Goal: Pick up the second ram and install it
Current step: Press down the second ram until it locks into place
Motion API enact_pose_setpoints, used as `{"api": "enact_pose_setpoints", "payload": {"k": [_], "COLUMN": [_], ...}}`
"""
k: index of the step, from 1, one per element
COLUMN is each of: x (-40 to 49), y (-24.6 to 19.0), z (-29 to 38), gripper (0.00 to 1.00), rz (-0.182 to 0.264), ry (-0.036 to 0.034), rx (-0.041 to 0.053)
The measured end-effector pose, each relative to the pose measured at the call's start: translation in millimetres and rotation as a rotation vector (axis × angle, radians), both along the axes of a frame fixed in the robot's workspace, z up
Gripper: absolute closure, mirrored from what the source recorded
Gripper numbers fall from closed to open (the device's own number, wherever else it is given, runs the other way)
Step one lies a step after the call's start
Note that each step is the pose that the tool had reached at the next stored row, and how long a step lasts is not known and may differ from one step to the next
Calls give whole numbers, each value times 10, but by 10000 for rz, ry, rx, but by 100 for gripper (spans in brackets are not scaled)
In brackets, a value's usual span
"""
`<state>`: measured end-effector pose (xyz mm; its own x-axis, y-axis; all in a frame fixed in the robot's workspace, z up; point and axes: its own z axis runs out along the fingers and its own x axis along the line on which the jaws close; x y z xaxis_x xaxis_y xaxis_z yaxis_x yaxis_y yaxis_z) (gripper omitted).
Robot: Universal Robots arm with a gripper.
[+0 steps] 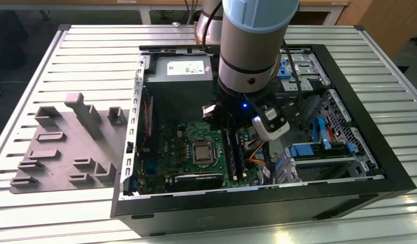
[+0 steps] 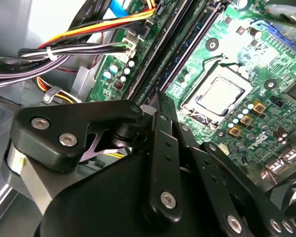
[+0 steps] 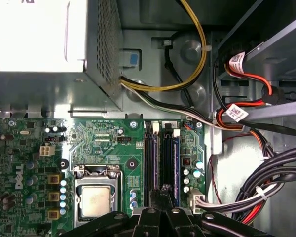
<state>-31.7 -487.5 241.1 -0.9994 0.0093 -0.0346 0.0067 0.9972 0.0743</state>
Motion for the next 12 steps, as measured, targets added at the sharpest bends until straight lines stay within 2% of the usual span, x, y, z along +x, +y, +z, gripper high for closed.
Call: {"api": "enact_pose_setpoints", "payload": {"k": [12], "x": [0], "y": [101], "z": [-14], "gripper": [89], "rz": [0], "ry": [0], "rx": [0]}}
